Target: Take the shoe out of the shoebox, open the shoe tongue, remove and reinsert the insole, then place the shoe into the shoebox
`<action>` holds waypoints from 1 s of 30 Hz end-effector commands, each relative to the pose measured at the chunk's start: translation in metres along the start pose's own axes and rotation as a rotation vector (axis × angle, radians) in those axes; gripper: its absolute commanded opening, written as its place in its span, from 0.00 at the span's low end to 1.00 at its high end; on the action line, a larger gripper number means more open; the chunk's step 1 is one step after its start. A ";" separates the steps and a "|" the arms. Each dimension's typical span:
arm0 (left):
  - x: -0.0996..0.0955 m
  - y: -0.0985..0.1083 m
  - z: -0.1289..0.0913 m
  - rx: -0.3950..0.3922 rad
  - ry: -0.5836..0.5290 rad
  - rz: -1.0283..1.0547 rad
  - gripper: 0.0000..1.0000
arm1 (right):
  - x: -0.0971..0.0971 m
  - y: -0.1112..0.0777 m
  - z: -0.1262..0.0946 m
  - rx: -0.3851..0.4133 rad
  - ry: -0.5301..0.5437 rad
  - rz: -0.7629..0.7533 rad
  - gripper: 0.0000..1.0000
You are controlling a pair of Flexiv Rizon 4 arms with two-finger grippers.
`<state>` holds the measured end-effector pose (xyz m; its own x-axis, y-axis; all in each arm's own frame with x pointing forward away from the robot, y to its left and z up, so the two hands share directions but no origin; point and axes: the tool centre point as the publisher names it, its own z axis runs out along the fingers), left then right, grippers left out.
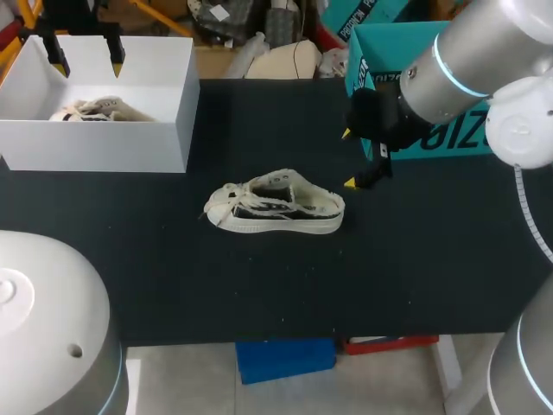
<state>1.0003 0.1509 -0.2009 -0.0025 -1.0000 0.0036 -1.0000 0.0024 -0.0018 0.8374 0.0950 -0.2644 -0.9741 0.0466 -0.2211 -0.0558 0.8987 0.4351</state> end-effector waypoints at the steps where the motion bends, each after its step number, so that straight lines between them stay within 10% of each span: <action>1: 0.000 0.000 0.000 -0.001 -0.001 -0.001 1.00 | -0.006 -0.013 0.021 -0.104 0.002 0.000 1.00; 30: 0.000 0.000 0.000 -0.001 -0.001 -0.001 1.00 | 0.008 -0.038 0.119 -0.349 0.058 0.124 1.00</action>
<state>1.0003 0.1509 -0.2009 -0.0025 -1.0000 0.0036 -1.0000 0.0025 -0.0018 0.8554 0.1095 -0.3743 -0.9893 0.1077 -0.0986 0.0093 0.7204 0.6934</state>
